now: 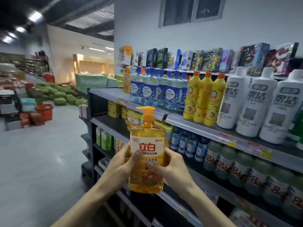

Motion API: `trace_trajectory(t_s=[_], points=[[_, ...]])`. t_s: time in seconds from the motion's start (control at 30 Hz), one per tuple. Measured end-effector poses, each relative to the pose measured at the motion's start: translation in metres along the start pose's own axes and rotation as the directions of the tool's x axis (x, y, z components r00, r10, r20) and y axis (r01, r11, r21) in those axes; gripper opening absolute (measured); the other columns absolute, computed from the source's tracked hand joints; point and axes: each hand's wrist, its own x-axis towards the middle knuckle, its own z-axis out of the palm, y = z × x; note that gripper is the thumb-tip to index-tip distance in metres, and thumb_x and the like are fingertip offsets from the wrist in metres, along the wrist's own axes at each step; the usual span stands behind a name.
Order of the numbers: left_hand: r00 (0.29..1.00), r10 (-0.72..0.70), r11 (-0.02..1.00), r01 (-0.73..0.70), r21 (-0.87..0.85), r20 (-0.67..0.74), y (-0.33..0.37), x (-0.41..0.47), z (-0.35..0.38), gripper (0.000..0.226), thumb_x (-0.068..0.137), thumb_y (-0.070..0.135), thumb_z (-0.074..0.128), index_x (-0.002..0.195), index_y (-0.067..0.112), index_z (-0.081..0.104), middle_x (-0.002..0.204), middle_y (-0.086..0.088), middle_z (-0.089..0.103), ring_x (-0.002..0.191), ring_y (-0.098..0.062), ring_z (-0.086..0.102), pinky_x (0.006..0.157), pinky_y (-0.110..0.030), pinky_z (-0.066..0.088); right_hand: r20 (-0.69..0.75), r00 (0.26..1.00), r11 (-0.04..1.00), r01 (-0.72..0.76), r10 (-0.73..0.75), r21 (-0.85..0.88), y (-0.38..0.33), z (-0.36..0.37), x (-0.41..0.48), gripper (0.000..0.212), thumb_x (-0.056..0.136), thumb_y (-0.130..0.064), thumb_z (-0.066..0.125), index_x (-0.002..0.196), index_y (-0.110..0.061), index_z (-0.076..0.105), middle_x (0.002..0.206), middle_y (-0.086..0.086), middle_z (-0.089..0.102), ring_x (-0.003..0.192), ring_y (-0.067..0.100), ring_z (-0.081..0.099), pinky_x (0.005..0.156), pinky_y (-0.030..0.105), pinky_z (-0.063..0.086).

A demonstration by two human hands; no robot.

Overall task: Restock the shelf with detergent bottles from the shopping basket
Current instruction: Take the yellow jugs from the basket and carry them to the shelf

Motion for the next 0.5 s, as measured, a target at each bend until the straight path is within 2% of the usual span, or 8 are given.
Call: trace_trajectory(t_s=[0.1,0.2,0.33,0.5], points=[[0.999,0.020,1.000,-0.020,0.011,-0.037,0.005,0.019,-0.055,0.032,0.100,0.034,0.055,0.131,0.028,0.058,0.117,0.013,0.078,0.109,-0.009,0.075,0.081,-0.024,0.062,0.019,0.999,0.999,0.049,-0.049,0.002,-0.010,0.043,0.047,0.050,0.083,-0.021,0.090,0.127,-0.015,0.067,0.116,-0.002,0.080,0.108,0.016,0.076,0.093,0.039,0.063],[0.997,0.033,0.999,-0.031,0.034,-0.075,0.007,0.046,-0.111,0.038,0.097,0.040,0.060,0.133,0.026,0.058,0.118,0.009,0.078,0.110,-0.014,0.076,0.086,-0.031,0.063,0.042,0.996,0.997,0.074,-0.075,0.023,-0.021,0.084,0.097,0.050,0.081,-0.023,0.090,0.125,-0.014,0.068,0.114,-0.002,0.080,0.106,0.015,0.077,0.093,0.037,0.063],[0.991,0.057,0.996,-0.049,0.069,-0.124,0.004,0.087,-0.176,0.045,0.096,0.045,0.064,0.135,0.023,0.060,0.122,0.003,0.077,0.114,-0.018,0.075,0.093,-0.041,0.063,0.061,0.993,0.993,0.094,-0.098,0.072,-0.031,0.132,0.162,0.056,0.078,-0.028,0.089,0.127,-0.014,0.067,0.115,0.000,0.080,0.108,0.018,0.077,0.099,0.046,0.061],[0.986,0.073,0.995,-0.062,0.080,-0.152,-0.004,0.144,-0.230,0.045,0.094,0.047,0.064,0.134,0.026,0.062,0.121,0.005,0.078,0.112,-0.015,0.075,0.092,-0.040,0.064,0.059,0.989,0.988,0.127,-0.132,0.085,-0.038,0.167,0.231,0.055,0.077,-0.025,0.090,0.126,-0.012,0.068,0.112,0.001,0.081,0.105,0.020,0.078,0.096,0.048,0.062]])
